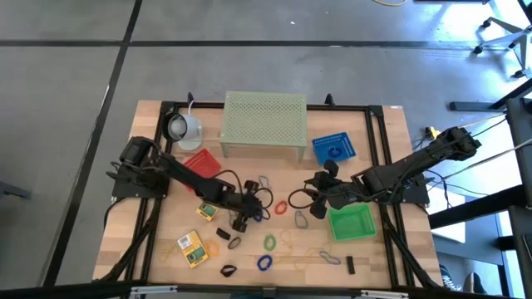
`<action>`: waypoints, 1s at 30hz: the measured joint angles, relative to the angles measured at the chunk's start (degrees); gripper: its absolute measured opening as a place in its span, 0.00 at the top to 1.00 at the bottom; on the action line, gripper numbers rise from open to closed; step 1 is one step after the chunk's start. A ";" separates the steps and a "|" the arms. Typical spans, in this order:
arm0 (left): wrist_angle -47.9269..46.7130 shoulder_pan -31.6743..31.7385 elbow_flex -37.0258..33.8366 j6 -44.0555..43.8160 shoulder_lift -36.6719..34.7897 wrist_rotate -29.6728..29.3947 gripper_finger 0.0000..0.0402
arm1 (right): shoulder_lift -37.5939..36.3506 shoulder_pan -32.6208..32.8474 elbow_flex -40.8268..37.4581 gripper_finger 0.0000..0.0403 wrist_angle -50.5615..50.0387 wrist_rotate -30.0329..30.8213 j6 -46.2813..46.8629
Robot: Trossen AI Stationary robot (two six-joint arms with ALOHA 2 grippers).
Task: Pick & Place Office Desk Supplies
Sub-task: Put the blue spring keychain into the blue bin
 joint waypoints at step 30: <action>19.27 -6.65 0.31 6.00 -16.40 -36.11 0.96 | 4.05 -0.15 -0.02 0.65 27.72 1.42 -16.87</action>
